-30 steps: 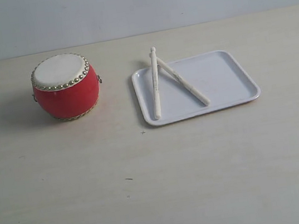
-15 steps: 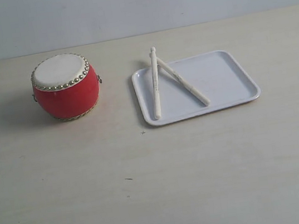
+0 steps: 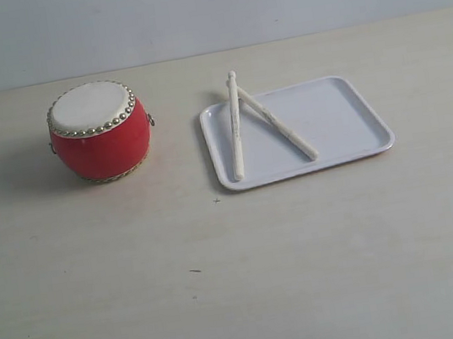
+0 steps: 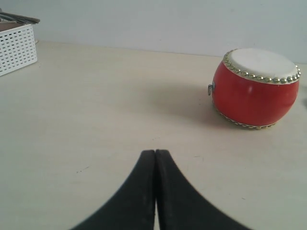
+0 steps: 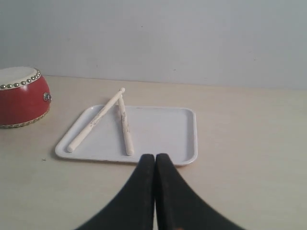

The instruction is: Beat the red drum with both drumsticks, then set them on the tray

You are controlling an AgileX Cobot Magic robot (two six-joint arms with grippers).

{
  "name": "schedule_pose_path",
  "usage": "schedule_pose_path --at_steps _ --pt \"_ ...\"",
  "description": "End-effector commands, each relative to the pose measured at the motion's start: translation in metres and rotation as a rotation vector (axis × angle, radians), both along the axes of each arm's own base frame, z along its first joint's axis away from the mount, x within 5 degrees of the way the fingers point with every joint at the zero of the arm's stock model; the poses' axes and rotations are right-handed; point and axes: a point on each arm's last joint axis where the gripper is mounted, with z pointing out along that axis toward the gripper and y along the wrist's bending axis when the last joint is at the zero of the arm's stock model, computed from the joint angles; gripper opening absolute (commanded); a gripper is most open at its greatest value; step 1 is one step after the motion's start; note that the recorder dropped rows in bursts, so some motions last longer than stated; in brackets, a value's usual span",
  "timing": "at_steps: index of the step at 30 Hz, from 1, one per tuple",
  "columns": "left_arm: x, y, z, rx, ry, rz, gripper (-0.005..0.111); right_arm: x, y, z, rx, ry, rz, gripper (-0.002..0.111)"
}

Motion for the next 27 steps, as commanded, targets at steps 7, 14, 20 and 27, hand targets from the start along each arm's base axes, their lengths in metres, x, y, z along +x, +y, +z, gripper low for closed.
schedule_pose_path --at_steps 7,14,20,27 --pt "0.0001 0.0002 0.0003 0.0 -0.014 0.003 0.0 -0.0004 0.0014 -0.0015 -0.062 -0.006 0.029 0.0" --pt "0.0001 0.0002 0.0003 0.0 -0.014 0.003 0.0 -0.0004 0.0015 -0.0015 -0.051 -0.005 0.028 0.0" --pt "0.0001 0.0002 0.0003 0.0 -0.014 0.003 0.0 -0.0004 0.0012 -0.0015 -0.043 -0.003 0.02 0.0" --pt "0.0001 0.0002 0.0003 0.0 -0.014 0.003 0.0 -0.0002 -0.0001 -0.0015 -0.043 -0.003 -0.005 0.0"
